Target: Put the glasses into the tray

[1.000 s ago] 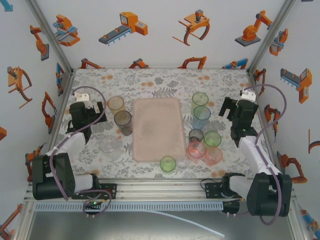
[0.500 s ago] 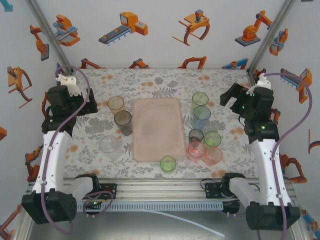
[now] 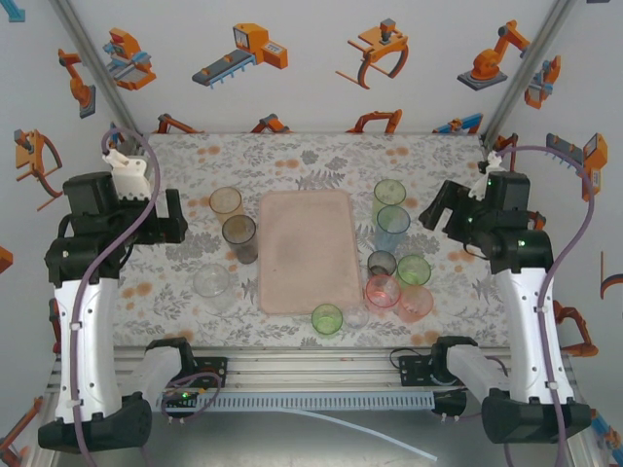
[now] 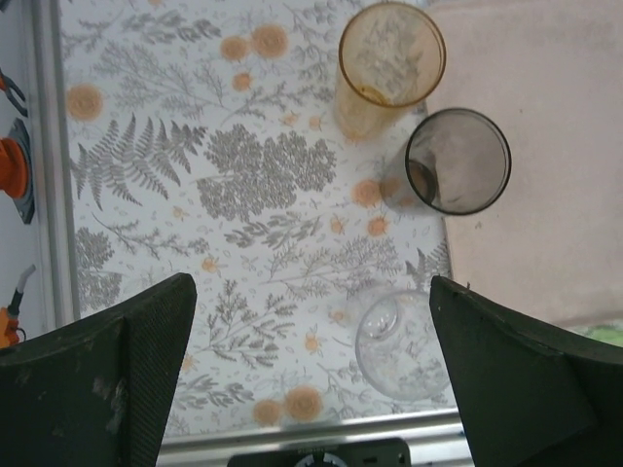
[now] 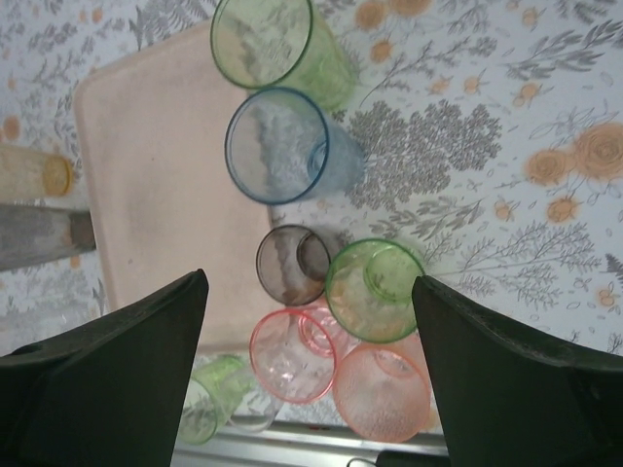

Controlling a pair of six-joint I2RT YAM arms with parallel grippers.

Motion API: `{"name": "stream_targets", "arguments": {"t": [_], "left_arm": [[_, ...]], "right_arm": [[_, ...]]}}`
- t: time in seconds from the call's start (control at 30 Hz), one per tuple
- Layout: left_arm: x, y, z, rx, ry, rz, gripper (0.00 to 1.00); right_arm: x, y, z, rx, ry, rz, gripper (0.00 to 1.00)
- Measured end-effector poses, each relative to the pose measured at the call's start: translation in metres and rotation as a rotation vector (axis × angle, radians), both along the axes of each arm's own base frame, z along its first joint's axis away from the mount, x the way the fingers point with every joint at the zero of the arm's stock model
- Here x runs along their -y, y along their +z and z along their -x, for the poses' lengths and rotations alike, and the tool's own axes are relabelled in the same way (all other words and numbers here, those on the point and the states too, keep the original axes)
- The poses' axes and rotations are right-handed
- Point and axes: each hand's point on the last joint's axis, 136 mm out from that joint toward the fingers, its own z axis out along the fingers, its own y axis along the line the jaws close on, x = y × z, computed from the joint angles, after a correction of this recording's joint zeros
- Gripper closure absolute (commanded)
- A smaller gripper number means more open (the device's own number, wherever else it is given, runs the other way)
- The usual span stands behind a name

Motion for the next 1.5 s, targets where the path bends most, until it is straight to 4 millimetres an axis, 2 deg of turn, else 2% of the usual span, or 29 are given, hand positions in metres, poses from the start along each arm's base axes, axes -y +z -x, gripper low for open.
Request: {"name": "stream_targets", "arguments": {"t": [0.1, 0.33, 0.53, 0.6, 0.8, 0.97, 1.17, 1.23, 1.4, 1.5], "left_arm": [[0.003, -0.015, 0.006, -0.074, -0.016, 0.01, 0.03], [0.016, -0.034, 0.017, -0.151, -0.098, 0.032, 0.02], [0.024, -0.041, 0.03, -0.175, -0.211, -0.009, 0.02], [0.026, -0.044, 0.037, -0.174, -0.24, -0.028, 0.06], [0.031, -0.06, 0.057, -0.18, -0.293, -0.042, 0.07], [0.033, -0.081, 0.064, -0.227, -0.311, -0.031, 0.12], [0.033, -0.087, 0.058, -0.247, -0.316, -0.026, 0.13], [0.034, -0.087, 0.058, -0.242, -0.319, -0.025, 0.2], [0.036, -0.094, 0.06, -0.247, -0.347, -0.036, 0.2], [0.036, -0.103, 0.062, -0.271, -0.359, -0.039, 0.24]], "right_arm": [[-0.016, 0.001, 0.009, -0.019, 0.058, 0.017, 0.25], [-0.062, 0.007, 0.023, -0.042, 0.215, 0.079, 0.28], [-0.093, -0.003, 0.032, -0.078, 0.294, 0.104, 0.3], [-0.105, -0.011, 0.033, -0.101, 0.317, 0.125, 0.3], [-0.144, -0.036, 0.036, -0.162, 0.401, 0.188, 0.31], [-0.168, -0.035, 0.038, -0.133, 0.445, 0.158, 0.32], [-0.182, -0.039, 0.028, -0.109, 0.452, 0.152, 0.32], [-0.181, -0.039, 0.026, -0.102, 0.445, 0.159, 0.32], [-0.178, -0.035, 0.025, -0.087, 0.434, 0.164, 0.32], [-0.176, -0.033, 0.025, -0.08, 0.427, 0.166, 0.33]]}}
